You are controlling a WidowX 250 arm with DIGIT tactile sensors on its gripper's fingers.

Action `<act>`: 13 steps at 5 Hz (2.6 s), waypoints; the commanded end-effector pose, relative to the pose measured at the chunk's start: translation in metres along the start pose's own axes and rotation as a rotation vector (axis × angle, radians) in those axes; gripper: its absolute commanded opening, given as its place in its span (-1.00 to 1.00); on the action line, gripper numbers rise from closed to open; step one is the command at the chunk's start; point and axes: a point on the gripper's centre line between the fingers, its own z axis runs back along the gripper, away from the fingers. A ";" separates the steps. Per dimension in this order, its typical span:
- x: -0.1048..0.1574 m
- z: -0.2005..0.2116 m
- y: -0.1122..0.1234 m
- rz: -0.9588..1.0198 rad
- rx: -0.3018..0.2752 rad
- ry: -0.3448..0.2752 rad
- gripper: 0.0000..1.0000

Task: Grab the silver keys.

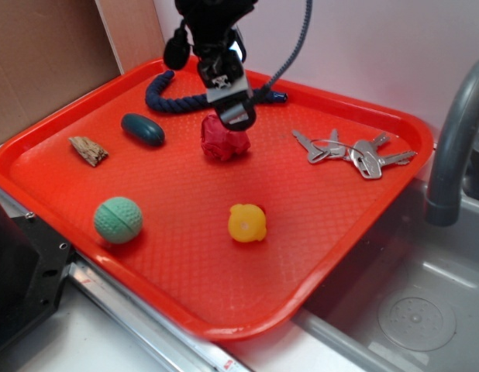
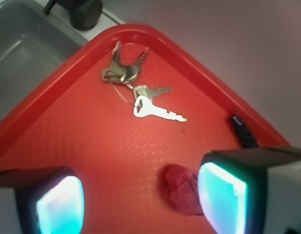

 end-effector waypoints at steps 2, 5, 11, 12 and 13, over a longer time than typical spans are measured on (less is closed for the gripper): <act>0.047 -0.031 -0.006 -0.074 -0.012 -0.015 1.00; 0.072 -0.076 -0.037 -0.275 -0.037 0.069 1.00; 0.038 -0.053 0.024 0.042 -0.057 0.061 -1.00; 0.028 -0.016 0.034 0.184 -0.078 0.042 -1.00; 0.004 0.039 0.053 0.396 -0.157 -0.018 -1.00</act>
